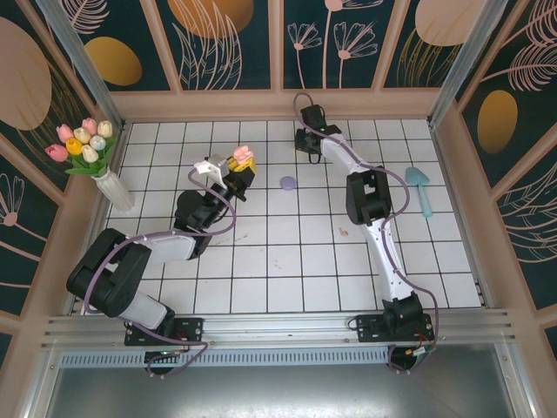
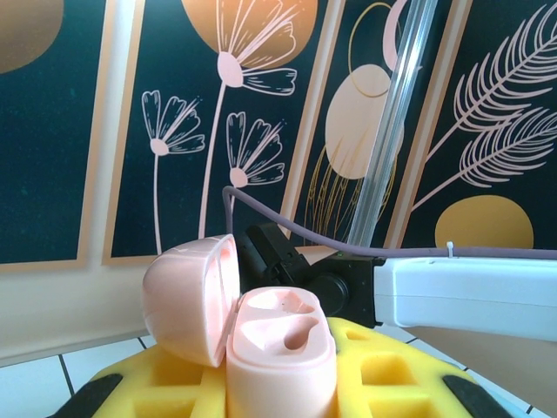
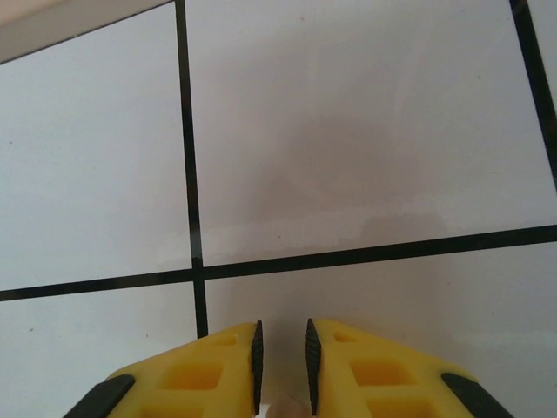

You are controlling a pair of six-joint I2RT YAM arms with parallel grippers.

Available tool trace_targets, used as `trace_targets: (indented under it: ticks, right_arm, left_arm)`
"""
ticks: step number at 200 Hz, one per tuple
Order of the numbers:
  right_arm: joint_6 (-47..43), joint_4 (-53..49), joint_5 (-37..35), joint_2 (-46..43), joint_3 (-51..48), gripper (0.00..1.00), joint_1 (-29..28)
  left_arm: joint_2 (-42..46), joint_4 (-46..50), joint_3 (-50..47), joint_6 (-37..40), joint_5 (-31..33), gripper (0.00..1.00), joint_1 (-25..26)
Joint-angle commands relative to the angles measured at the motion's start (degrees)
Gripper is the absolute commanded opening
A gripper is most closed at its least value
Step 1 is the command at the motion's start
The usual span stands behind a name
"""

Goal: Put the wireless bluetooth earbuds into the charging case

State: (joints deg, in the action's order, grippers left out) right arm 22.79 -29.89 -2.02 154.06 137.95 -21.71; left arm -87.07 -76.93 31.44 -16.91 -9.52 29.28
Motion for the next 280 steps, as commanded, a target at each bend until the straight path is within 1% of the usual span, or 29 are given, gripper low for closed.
trace_targets:
  ticks: [1,26,54,95,167,173,207,236,260,269,280]
  right_arm:
    - [-2.1,-10.0,-2.5,1.8,-0.8,0.21,-1.7]
    - [-2.8,-9.5,-4.7,-0.6,-5.4,0.19,-2.9]
    - [-1.9,-6.9,-5.2,-5.0,-13.8,0.17,-3.7]
    - [-0.2,-1.1,-4.5,-13.3,-28.8,0.16,-5.0]
    - [2.5,6.7,-4.8,-30.1,-56.3,0.15,-9.3]
    - [2.8,7.2,-4.8,-31.6,-58.9,0.15,-10.9]
    - [6.5,9.2,-5.0,-40.2,-71.2,0.14,-15.5]
    - [10.6,9.1,-4.2,-47.7,-78.1,0.14,-19.7]
    - [14.3,7.2,-5.4,-54.3,-81.7,0.17,-21.9]
    - [16.1,6.7,-5.7,-57.1,-83.0,0.21,-22.0]
    - [18.3,6.6,-5.7,-59.9,-84.1,0.29,-21.7]
  left_arm:
    - [0.8,-2.9,-0.1,-1.5,0.9,0.0,0.2]
    - [1.3,-2.6,-0.1,-1.9,0.9,0.0,0.2]
    - [2.3,-1.7,-0.1,-2.0,0.8,0.0,0.2]
    - [4.3,-0.8,-0.9,-1.8,1.0,0.0,0.3]
    - [6.5,-0.5,-1.5,-2.0,1.0,0.0,0.3]
    - [6.6,-0.5,-1.5,-1.9,1.0,0.0,0.2]
    - [6.8,-0.7,-1.5,-2.4,0.8,0.0,0.3]
    - [6.3,-1.3,-1.5,-2.6,0.8,0.0,0.3]
    - [6.0,-1.5,-1.6,-2.3,0.7,0.0,0.2]
    - [6.1,-1.4,-1.6,-2.3,0.7,0.0,0.3]
    - [6.3,-1.2,-1.8,-2.1,0.7,0.0,0.3]
